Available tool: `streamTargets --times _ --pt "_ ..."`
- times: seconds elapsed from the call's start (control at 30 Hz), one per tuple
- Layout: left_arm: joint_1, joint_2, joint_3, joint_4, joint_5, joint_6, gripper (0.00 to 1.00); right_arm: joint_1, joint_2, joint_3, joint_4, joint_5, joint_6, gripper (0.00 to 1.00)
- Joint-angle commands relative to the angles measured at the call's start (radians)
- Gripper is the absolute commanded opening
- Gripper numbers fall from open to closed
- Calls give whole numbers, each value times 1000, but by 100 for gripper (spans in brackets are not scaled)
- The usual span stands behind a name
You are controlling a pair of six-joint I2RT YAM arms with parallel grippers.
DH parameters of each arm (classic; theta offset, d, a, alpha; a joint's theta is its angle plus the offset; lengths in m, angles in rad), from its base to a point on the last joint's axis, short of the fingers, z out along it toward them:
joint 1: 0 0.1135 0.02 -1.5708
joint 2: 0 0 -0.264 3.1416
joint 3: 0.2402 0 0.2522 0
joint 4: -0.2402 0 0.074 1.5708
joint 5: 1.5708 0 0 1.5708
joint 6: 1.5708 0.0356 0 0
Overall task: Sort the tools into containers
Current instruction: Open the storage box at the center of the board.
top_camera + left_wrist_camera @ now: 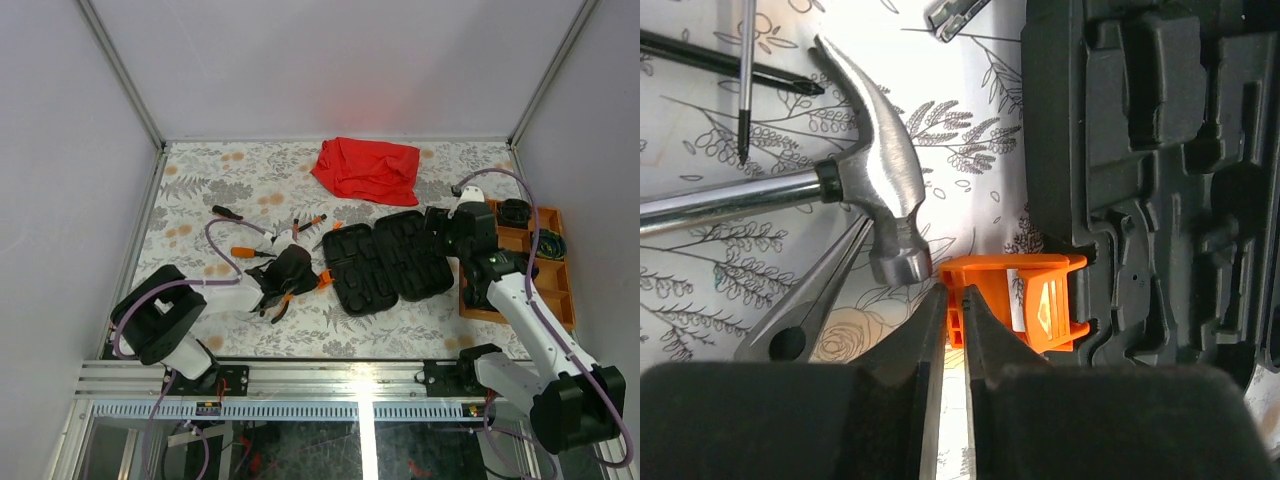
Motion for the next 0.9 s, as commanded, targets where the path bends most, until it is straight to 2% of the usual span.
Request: streamTargets --times 0.0,0.23,0.47,0.63,0.8,0.87 --pt "7 8 -75 -216 -16 60 0 -4 28 -24 89 -126 15 79" --pt "9 -39 -103 -204 44 109 2 42 103 -50 111 -179 22 77" --pt "10 -131 -43 -265 45 131 18 174 152 -48 130 -99 41 78" --pt "14 -215 30 -322 31 164 28 178 98 -50 127 -31 78 85" --pt "27 -297 83 -408 -19 186 34 177 -17 58 -2 89 138 100" --pt "30 -329 102 -458 -59 186 40 178 -63 110 -62 116 173 99"
